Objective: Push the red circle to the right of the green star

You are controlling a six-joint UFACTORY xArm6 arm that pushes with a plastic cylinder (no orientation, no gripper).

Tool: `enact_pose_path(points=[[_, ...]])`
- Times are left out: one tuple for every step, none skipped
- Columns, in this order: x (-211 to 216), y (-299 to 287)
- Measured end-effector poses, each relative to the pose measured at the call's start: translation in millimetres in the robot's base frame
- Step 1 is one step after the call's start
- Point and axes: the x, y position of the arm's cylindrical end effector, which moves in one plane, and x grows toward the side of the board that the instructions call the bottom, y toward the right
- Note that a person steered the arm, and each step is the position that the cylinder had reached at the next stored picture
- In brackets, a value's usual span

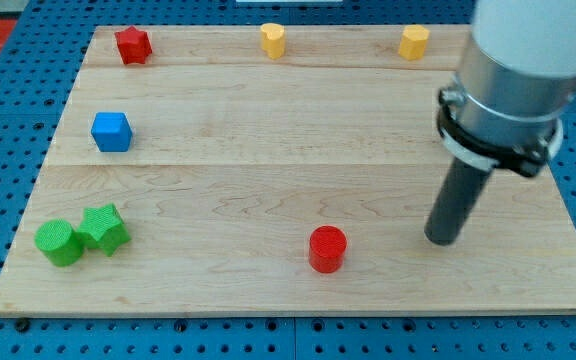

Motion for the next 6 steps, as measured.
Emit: enact_pose_path(points=[[8.5,-69.0],[8.4,-125.2],[5.1,-159.9],[-7.1,-239.4],[-12.4,-249.2],[-18.6,-255.6]])
